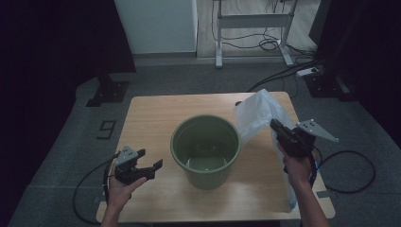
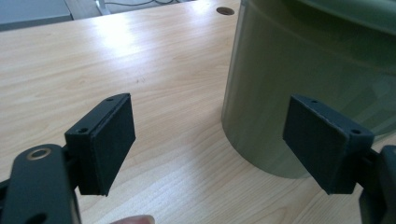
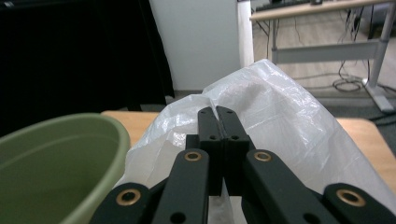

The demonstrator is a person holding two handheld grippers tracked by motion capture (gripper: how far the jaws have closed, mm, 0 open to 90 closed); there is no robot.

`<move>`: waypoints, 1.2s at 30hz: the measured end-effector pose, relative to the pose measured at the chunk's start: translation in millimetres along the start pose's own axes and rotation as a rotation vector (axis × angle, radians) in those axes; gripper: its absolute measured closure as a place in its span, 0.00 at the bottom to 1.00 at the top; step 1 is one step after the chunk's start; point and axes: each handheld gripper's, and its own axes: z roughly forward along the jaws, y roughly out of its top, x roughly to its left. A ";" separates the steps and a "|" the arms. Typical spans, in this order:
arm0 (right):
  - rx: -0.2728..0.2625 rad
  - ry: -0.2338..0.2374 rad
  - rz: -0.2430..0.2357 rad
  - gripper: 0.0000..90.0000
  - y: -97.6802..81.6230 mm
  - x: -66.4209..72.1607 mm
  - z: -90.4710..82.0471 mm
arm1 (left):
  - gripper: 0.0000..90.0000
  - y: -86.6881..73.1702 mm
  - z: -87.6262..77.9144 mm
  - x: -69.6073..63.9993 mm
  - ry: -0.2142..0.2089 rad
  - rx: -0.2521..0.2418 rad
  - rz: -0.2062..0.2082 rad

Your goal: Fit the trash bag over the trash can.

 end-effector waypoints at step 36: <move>-0.154 0.141 -0.090 0.99 51.4 45.2 -55.6 | 0.19 32.8 -5.9 -18.5 -0.002 -0.023 0.053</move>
